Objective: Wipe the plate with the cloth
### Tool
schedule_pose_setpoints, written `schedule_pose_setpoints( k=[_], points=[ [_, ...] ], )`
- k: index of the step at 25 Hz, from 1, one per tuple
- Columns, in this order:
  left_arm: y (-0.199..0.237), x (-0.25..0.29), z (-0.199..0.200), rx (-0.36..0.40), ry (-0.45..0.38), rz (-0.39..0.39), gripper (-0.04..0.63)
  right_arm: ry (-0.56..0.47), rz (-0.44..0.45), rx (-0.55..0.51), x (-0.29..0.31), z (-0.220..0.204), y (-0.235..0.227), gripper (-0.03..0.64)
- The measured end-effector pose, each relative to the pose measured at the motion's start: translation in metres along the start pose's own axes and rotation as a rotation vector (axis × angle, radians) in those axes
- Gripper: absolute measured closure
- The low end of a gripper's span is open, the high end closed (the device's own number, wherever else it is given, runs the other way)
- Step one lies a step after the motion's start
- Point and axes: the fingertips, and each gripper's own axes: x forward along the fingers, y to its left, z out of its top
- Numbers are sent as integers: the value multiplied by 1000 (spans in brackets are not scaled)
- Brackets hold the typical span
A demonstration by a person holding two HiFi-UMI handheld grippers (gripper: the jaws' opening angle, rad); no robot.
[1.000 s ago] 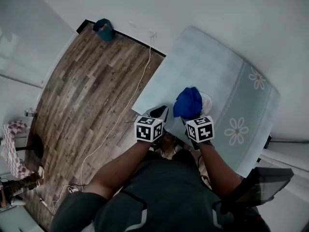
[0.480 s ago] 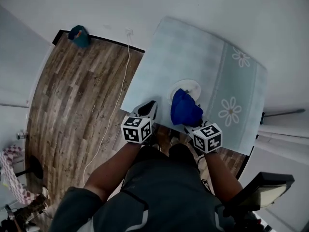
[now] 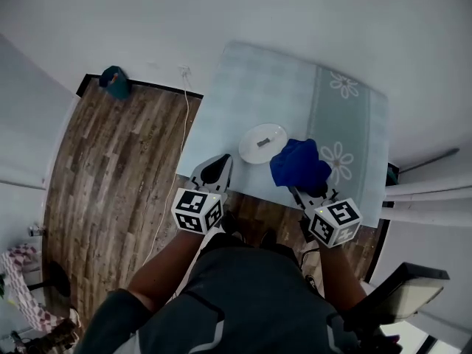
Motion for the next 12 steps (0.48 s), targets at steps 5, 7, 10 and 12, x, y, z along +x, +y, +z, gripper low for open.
schedule_pose_setpoints(
  k=[5, 7, 10, 12],
  points=[
    [-44, -25, 42, 8, -96, 37, 584, -123, -50, -25, -62, 47, -11, 488],
    [-62, -34, 54, 50, -116, 52, 584, -163, -55, -46, -85, 59, -13, 488],
    [-87, -44, 63, 95, -129, 67, 584, -212, -56, -63, -115, 70, -18, 488],
    [-99, -52, 66, 93, -140, 88, 584, -223, -48, -70, -130, 72, -19, 488]
  ],
)
